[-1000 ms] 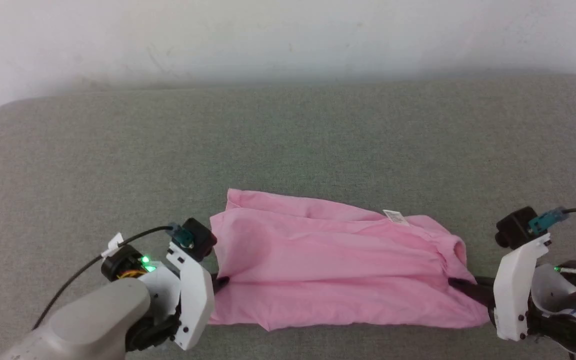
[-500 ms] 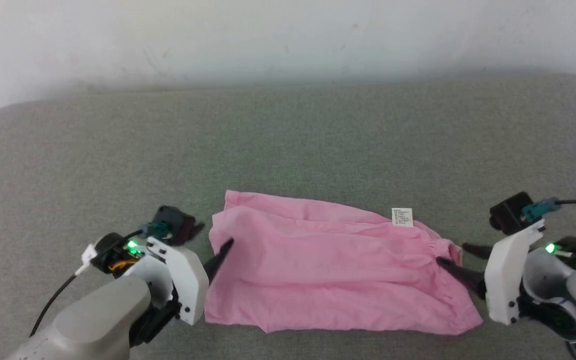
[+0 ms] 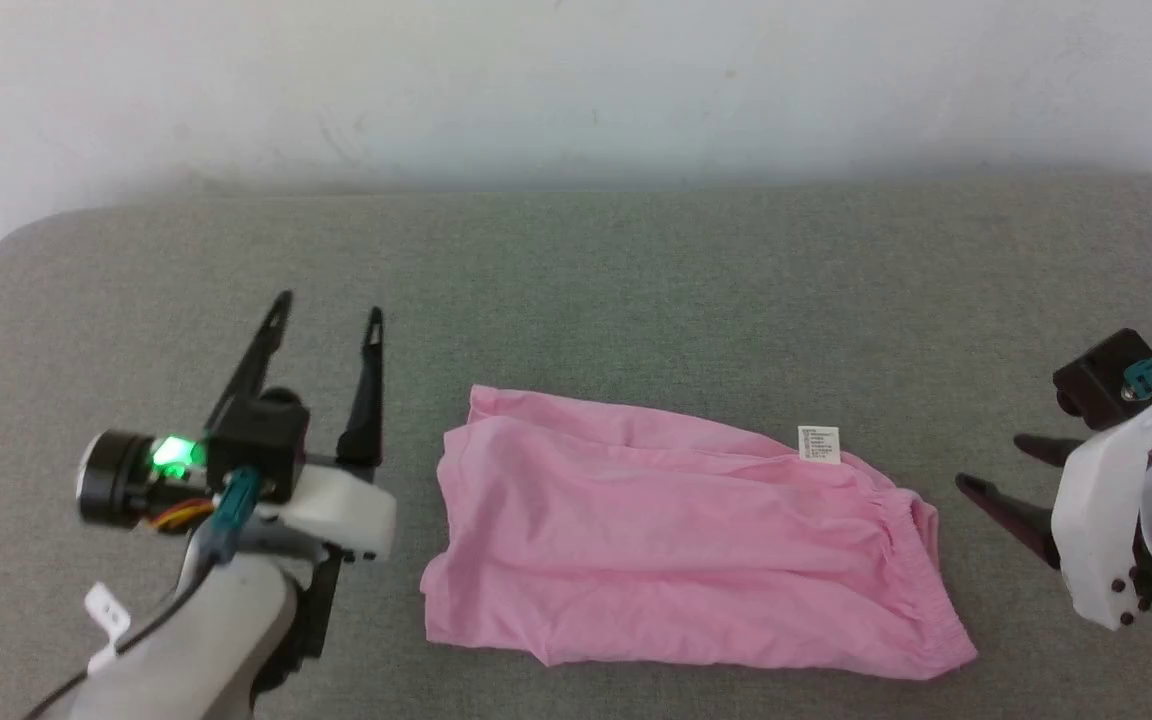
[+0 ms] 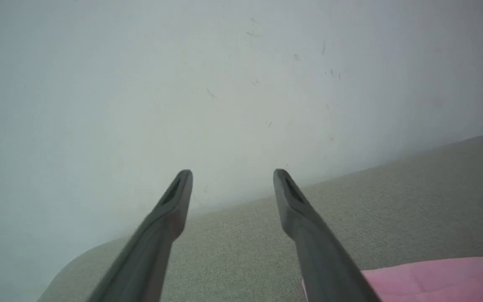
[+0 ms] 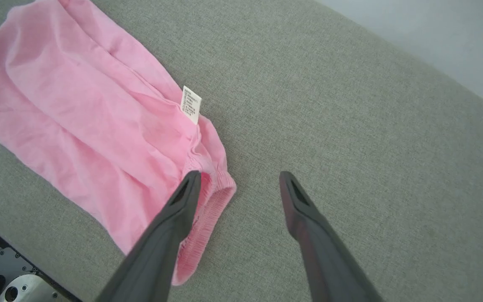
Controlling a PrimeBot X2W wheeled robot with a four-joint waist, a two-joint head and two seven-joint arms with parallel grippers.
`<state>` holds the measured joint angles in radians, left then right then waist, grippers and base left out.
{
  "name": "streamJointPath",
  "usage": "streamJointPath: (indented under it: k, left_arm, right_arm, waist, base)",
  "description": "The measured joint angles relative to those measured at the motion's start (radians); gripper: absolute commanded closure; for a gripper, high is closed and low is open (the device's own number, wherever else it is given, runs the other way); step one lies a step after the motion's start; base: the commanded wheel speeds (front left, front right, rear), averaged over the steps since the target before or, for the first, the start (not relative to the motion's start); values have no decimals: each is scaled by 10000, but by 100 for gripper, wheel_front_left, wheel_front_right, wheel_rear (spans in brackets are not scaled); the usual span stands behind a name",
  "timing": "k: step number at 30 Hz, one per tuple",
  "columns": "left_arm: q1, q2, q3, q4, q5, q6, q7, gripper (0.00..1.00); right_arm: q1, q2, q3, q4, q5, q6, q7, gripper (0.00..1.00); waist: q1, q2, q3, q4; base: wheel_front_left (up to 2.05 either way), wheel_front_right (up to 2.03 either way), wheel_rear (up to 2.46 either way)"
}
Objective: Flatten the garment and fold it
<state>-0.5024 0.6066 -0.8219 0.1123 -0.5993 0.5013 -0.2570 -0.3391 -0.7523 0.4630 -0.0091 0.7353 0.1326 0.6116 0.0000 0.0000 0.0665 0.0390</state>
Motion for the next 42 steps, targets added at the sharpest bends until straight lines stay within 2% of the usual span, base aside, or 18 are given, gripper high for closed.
streamJointPath:
  k: [6, 11, 15, 19, 23, 24, 25, 26, 34, 42]
  left_arm:
    - [1852, -324, 2073, -1386, 1910, 1035, 0, 0]
    - [2969, -1078, 3250, -2048, 3133, 1156, 0, 0]
    - [3622, -1716, 3971, -2100, 3718, 1091, 0, 0]
    - [4084, -2295, 4376, -1973, 4080, 602, 0, 0]
    - [4269, -2727, 4694, -1732, 4464, 127, 0, 0]
    - [4304, -2815, 4798, -1678, 4535, 42, 0, 0]
    - [4358, -2897, 4901, -1632, 4614, -40, 0, 0]
    - [4402, -2953, 4987, -1603, 4702, -111, 0, 0]
    - [4446, -3264, 5488, -1488, 5156, -644, 0, 0]
    - [4451, -3542, 5699, -1425, 5476, -974, 0, 0]
  right_arm:
    - [472, 178, -447, 29, -150, 0, 1060, 0]
    - [911, 1020, -809, 723, -69, 0, 1361, 0]
    - [1015, 1664, -796, 1484, -332, -2, 1277, 0]
    - [1033, 2219, -690, 2370, -499, -2, 1070, 0]
    - [948, 2349, -621, 2861, -550, 2, 830, 0]
    - [929, 2355, -575, 2907, -550, 2, 784, 59]
    - [903, 2359, -525, 2955, -545, 2, 708, 96]
    - [872, 2353, -458, 2997, -520, 0, 616, 100]
    - [544, 2136, -230, 2863, -194, -10, -19, 100]
    - [351, 920, -1461, 2780, 40, -8, 102, 100]
  waist:
    - [-1, 0, 174, 143]
    - [0, 0, 377, 322]
    - [-1, 0, 573, 476]
    - [0, 1, 727, 625]
    - [-1, 0, 786, 727]
    - [-1, 0, 780, 726]
    - [-2, 0, 770, 712]
    - [-2, 0, 756, 697]
    - [1, 0, 557, 502]
    - [0, 1, 393, 398]
  base:
    - [0, 0, 0]
    - [0, 0, 0]
    - [0, 0, 0]
    - [0, 0, 0]
    - [0, 0, 0]
    - [0, 0, 0]
    - [0, 0, 0]
    - [0, 0, 0]
    - [0, 0, 0]
    - [0, 0, 0]
